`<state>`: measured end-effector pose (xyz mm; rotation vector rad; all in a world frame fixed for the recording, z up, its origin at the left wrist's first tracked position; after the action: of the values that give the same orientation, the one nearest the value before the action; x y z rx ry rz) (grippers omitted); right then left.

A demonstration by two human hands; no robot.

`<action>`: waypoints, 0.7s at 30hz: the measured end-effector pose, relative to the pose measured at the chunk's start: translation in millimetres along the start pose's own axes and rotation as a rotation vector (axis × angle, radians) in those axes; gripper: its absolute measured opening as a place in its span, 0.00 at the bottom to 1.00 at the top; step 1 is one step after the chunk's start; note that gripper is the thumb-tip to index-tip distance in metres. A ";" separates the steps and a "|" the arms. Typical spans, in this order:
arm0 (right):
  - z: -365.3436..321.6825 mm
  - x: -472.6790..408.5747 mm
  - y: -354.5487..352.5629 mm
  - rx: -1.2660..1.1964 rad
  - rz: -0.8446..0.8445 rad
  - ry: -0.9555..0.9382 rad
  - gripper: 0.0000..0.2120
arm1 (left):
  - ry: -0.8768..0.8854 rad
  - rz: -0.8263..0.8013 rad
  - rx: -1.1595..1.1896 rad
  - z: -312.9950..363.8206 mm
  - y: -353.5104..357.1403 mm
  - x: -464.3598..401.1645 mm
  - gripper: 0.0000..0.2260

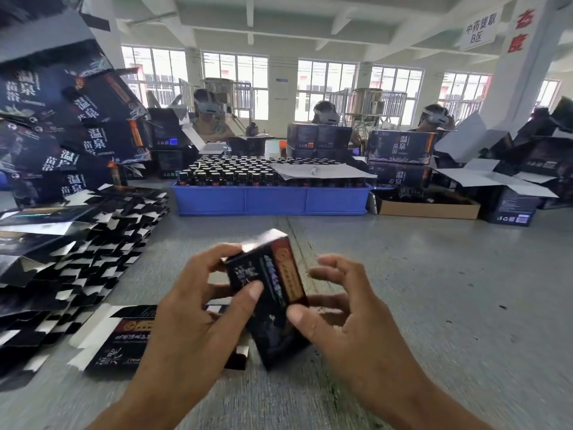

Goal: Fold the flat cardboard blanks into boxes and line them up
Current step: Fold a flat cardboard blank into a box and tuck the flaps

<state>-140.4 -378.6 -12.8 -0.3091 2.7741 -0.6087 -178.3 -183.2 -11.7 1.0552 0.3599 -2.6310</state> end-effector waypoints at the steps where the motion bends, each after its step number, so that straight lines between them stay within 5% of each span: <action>1: 2.2 1.1 2.1 0.099 -0.010 0.005 0.26 | -0.043 0.053 0.041 -2.4 -2.1 -2.2 0.17; 5: -1.3 7.7 12.2 0.439 -0.057 -0.094 0.34 | -0.157 0.137 0.106 -9.1 -6.3 -7.0 0.19; 8: -3.2 9.6 17.2 0.554 -0.051 -0.111 0.35 | -0.165 0.055 0.067 -9.9 -6.3 -7.2 0.20; 11: 0.0 1.2 7.6 0.549 0.015 -0.040 0.30 | -0.142 -0.142 -0.101 -10.3 -14.8 -11.1 0.27; 16: 27.5 -39.3 -40.8 0.487 0.285 0.218 0.24 | -0.156 -0.595 -0.771 -29.1 -50.0 -18.9 0.41; 21: 70.3 -70.0 -97.4 0.674 0.393 0.506 0.24 | -0.315 -0.908 -0.915 -46.6 -67.0 -19.4 0.53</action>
<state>-38.2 -472.9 -15.7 0.5902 2.7132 -1.6058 -158.8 -102.4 -22.6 0.1404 2.0768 -2.6125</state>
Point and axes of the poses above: each hand's wrist, its own x-axis away from the middle knuckle, its own y-axis out of the palm, z = x × y, the point moved 1 cm from there along -x, towards the middle knuckle, and after that the axes turned 11 degrees about y, right-handed, at the moved point
